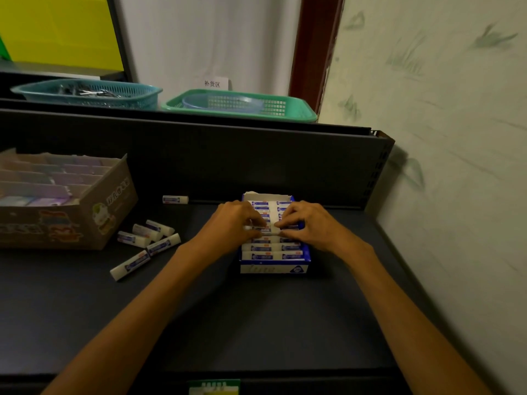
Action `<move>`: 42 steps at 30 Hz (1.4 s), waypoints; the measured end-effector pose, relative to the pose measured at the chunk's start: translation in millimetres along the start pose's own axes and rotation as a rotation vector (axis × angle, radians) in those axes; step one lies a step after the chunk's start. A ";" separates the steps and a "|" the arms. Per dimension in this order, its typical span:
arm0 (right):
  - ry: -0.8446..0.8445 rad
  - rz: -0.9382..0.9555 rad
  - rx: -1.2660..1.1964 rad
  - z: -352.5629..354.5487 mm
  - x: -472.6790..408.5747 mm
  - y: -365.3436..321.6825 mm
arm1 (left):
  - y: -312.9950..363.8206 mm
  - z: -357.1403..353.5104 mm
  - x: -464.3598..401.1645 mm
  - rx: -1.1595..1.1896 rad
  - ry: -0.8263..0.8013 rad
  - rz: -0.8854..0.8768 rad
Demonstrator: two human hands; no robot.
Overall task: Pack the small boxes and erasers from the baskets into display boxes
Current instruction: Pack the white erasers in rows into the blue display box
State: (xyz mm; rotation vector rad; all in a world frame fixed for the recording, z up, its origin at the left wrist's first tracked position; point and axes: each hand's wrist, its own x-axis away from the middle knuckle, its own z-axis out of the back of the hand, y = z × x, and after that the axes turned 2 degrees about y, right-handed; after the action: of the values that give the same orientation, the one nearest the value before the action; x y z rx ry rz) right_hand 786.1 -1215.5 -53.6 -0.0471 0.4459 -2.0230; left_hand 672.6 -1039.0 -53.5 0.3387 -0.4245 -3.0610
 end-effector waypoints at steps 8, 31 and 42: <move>-0.004 -0.047 0.064 1.0 -0.6 -7.3 | 0.0 1.4 6.2 0.021 0.000 0.016; 0.013 0.015 -0.113 -87.8 -50.6 -175.8 | -128.3 69.5 165.5 0.087 0.060 0.183; 0.006 -0.098 0.052 -97.0 -48.3 -183.5 | -144.2 62.9 161.0 0.223 -0.077 0.195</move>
State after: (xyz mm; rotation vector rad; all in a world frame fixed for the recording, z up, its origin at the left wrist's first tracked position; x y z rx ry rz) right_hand 632.0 -1070.0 -75.6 -0.0312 0.4017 -2.1307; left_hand 501.4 -893.5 -67.5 0.1731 -0.7573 -2.8488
